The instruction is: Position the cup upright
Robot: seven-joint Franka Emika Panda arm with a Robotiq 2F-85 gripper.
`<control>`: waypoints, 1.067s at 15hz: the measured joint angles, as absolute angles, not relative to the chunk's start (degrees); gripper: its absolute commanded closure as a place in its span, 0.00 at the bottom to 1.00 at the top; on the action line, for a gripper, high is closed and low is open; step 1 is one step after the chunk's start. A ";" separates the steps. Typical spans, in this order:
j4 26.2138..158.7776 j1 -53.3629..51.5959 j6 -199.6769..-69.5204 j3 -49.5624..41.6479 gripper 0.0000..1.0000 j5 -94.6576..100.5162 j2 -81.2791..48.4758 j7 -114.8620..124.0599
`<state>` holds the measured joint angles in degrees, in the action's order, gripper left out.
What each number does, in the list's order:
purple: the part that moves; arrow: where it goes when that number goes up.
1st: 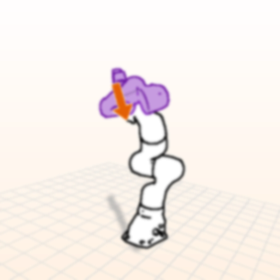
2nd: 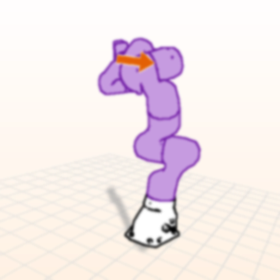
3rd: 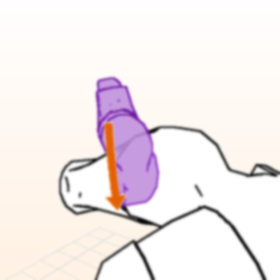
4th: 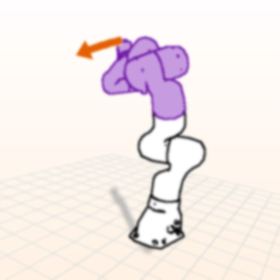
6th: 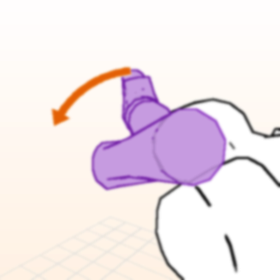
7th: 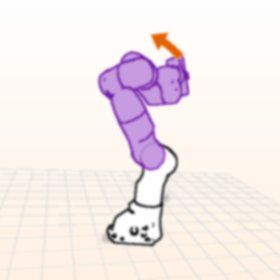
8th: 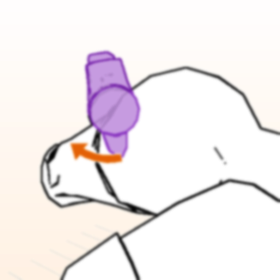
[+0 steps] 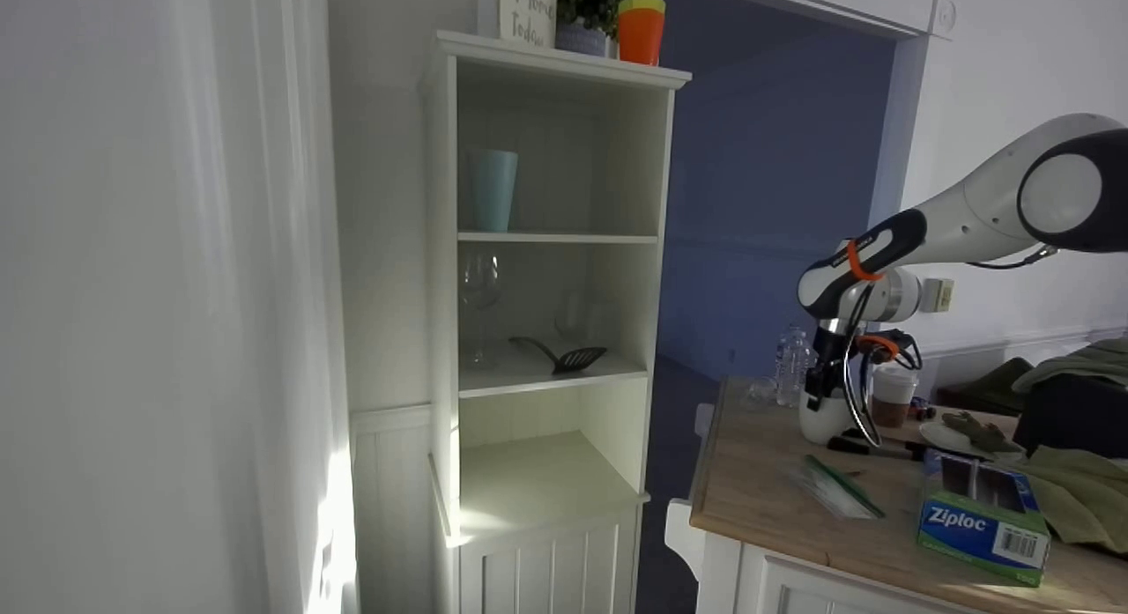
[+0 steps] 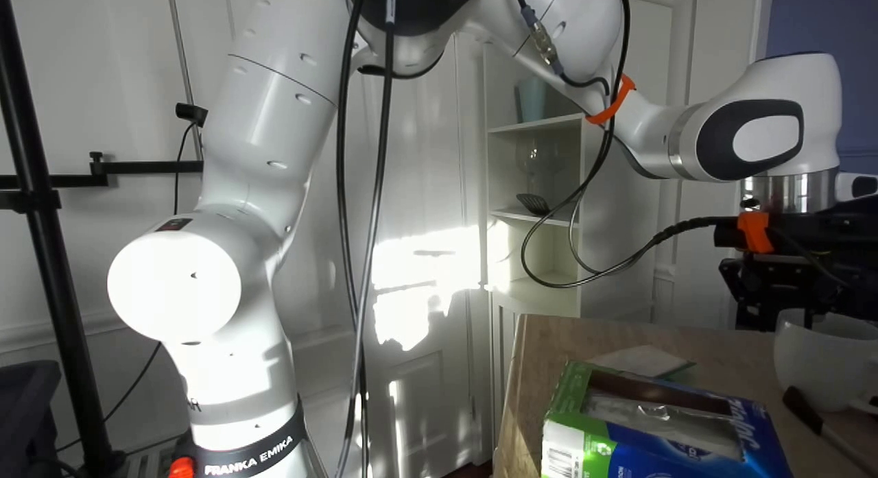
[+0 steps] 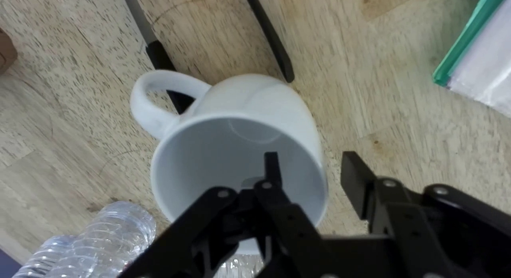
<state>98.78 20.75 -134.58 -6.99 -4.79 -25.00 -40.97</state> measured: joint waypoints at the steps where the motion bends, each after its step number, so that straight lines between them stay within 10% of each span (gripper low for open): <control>1: 98.78 20.91 -134.58 -6.91 0.20 -4.86 -24.86 -40.98; 4: 98.85 21.14 -133.67 -6.97 0.01 -4.97 -23.89 -39.79; 16: 103.10 20.75 -110.69 -13.98 0.00 -5.92 -2.65 -11.45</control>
